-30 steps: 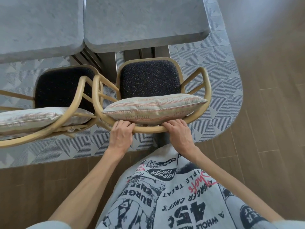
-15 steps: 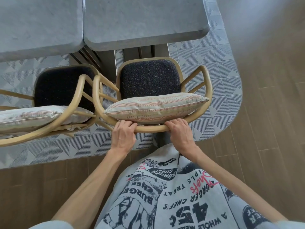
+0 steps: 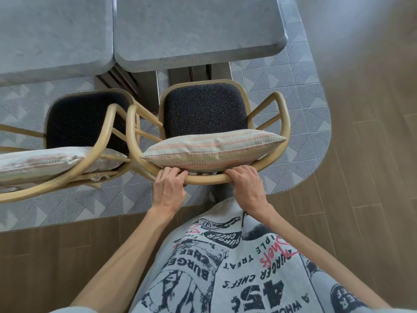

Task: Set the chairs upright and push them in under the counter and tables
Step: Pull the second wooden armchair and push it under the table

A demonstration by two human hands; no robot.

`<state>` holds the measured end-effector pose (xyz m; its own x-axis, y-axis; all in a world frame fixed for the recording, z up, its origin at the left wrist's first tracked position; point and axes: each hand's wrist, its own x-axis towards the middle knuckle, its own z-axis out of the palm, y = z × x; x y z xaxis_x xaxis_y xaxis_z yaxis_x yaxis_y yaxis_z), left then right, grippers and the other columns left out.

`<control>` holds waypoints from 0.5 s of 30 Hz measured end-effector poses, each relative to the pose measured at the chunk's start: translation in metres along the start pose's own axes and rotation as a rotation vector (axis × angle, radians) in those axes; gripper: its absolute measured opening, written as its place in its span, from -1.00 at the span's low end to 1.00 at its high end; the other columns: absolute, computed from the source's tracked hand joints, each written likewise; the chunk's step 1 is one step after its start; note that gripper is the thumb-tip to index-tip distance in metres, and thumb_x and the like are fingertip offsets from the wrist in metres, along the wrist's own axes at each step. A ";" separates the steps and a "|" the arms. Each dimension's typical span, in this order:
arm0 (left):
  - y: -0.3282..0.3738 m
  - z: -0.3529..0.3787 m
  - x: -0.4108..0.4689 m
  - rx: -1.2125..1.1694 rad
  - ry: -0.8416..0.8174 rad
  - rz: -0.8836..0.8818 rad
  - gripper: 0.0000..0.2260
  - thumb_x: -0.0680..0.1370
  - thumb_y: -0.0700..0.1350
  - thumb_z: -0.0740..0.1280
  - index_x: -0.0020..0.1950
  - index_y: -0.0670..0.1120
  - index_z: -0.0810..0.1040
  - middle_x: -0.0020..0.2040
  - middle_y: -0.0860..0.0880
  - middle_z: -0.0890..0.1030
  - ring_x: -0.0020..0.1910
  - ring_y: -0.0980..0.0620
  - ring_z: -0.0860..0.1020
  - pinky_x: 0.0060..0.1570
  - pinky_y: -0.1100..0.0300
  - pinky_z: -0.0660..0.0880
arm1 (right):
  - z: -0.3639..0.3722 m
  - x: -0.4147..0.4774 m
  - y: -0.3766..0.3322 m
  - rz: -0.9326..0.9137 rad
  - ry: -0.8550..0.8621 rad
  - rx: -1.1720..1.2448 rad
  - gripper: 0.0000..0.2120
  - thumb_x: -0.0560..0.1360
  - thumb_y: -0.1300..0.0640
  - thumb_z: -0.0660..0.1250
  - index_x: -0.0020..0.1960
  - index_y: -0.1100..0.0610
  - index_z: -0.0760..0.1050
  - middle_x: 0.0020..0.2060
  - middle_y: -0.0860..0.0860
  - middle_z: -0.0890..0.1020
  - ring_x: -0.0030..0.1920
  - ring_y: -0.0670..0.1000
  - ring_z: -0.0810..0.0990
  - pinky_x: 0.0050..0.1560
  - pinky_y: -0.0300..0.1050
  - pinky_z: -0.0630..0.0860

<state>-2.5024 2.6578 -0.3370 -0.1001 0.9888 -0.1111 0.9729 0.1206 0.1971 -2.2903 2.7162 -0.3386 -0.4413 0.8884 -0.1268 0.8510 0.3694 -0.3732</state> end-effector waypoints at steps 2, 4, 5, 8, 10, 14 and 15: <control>0.001 0.000 0.001 0.004 -0.001 -0.003 -0.73 0.36 -0.36 0.41 0.02 -0.16 0.67 -0.12 -0.12 0.65 -0.12 -0.13 0.57 0.00 -0.06 0.54 | 0.000 0.001 0.000 -0.001 0.005 0.005 -0.75 0.38 0.37 0.41 0.02 0.16 0.63 -0.11 0.04 0.68 -0.05 0.11 0.58 0.12 -0.03 0.41; 0.003 -0.001 0.003 0.008 0.004 -0.001 -0.73 0.36 -0.37 0.41 0.01 -0.16 0.67 -0.14 -0.13 0.64 -0.13 -0.15 0.56 -0.04 -0.07 0.54 | -0.002 0.002 0.002 0.006 0.007 0.009 -0.72 0.35 0.41 0.40 0.01 0.17 0.63 -0.12 0.05 0.68 -0.04 0.13 0.59 0.12 0.00 0.42; 0.005 -0.002 0.003 0.007 0.006 0.001 -0.73 0.35 -0.38 0.41 0.01 -0.17 0.67 -0.15 -0.14 0.64 -0.15 -0.16 0.56 -0.06 -0.07 0.54 | -0.003 0.003 0.003 0.008 0.005 0.011 -0.70 0.33 0.42 0.40 0.01 0.18 0.63 -0.12 0.05 0.68 -0.04 0.14 0.59 0.12 0.01 0.43; 0.010 -0.003 0.006 0.010 0.003 0.010 -0.70 0.31 -0.39 0.42 -0.01 -0.17 0.68 -0.17 -0.13 0.64 -0.17 -0.15 0.57 -0.10 -0.06 0.55 | -0.006 0.006 0.007 0.012 -0.005 0.009 -0.69 0.32 0.40 0.42 0.02 0.16 0.64 -0.12 0.04 0.69 -0.03 0.13 0.59 0.13 0.00 0.43; 0.009 -0.004 0.006 0.014 -0.002 0.020 -0.69 0.31 -0.39 0.43 0.01 -0.17 0.68 -0.16 -0.13 0.64 -0.16 -0.16 0.57 -0.09 -0.07 0.56 | -0.006 0.007 0.007 0.017 0.000 0.012 -0.70 0.32 0.39 0.43 0.01 0.16 0.64 -0.12 0.04 0.69 -0.04 0.12 0.60 0.13 0.00 0.44; 0.006 -0.005 0.007 0.032 -0.025 0.033 -0.71 0.34 -0.37 0.43 0.02 -0.16 0.68 -0.15 -0.14 0.65 -0.15 -0.17 0.58 -0.08 -0.06 0.57 | -0.004 0.005 0.006 0.023 0.030 0.037 -0.71 0.32 0.42 0.41 -0.01 0.18 0.65 -0.15 0.05 0.69 -0.07 0.14 0.60 0.09 0.02 0.46; 0.006 -0.006 0.008 0.037 -0.034 0.026 -0.71 0.33 -0.38 0.44 0.01 -0.16 0.68 -0.15 -0.14 0.65 -0.16 -0.17 0.58 -0.09 -0.06 0.57 | -0.003 0.006 0.006 0.022 0.031 0.038 -0.71 0.33 0.42 0.40 -0.01 0.18 0.65 -0.15 0.05 0.69 -0.07 0.14 0.59 0.09 0.01 0.45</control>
<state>-2.4985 2.6674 -0.3304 -0.0679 0.9879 -0.1391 0.9822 0.0907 0.1646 -2.2872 2.7248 -0.3385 -0.4133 0.9043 -0.1069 0.8486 0.3399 -0.4053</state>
